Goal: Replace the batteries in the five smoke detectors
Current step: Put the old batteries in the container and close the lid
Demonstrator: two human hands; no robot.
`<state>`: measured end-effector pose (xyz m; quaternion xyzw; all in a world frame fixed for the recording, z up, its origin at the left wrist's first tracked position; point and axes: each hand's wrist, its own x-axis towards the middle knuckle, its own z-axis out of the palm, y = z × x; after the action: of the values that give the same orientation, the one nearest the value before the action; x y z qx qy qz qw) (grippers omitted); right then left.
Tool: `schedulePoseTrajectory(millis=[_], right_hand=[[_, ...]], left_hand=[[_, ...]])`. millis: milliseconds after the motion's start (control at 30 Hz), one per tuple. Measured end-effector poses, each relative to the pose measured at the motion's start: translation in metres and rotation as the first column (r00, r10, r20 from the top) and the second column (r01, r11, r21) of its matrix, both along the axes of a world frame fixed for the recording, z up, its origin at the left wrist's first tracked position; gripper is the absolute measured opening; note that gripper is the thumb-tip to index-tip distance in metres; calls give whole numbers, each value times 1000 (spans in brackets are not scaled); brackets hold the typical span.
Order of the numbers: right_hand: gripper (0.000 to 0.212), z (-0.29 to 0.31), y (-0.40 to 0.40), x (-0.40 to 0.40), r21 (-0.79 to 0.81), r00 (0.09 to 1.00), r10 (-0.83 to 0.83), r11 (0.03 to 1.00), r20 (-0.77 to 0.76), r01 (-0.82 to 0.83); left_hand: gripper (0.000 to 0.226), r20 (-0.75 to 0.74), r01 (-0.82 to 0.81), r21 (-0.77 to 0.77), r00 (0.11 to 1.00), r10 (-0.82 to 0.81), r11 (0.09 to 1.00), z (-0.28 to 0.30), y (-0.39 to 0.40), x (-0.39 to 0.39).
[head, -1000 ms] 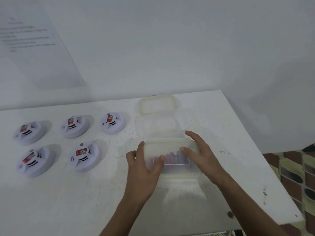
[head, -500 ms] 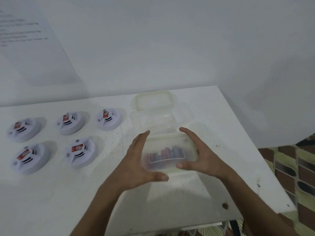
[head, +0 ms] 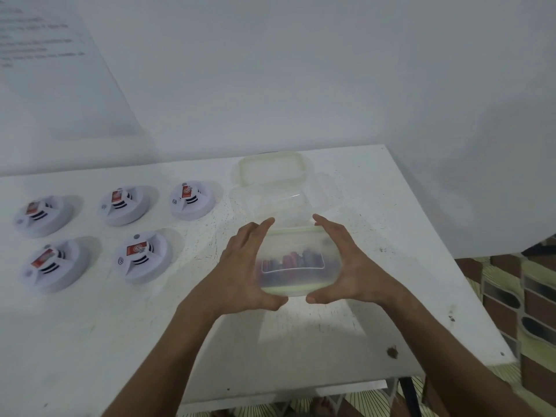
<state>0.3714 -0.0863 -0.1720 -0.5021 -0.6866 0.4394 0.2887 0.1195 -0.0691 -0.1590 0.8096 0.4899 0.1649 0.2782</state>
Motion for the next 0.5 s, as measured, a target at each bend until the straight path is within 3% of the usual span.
schedulePoseTrajectory(millis=[333,500], right_hand=[[124,-1,5,0,18,1000,-9,1000,24,8],[135,1,5,0,-12,1000,-15,1000,-16,15]], left_hand=[[121,-167,44,-30,985,-48,999,12,11,6],[127,-76,31,-16,997,-32,999,5,9,4]])
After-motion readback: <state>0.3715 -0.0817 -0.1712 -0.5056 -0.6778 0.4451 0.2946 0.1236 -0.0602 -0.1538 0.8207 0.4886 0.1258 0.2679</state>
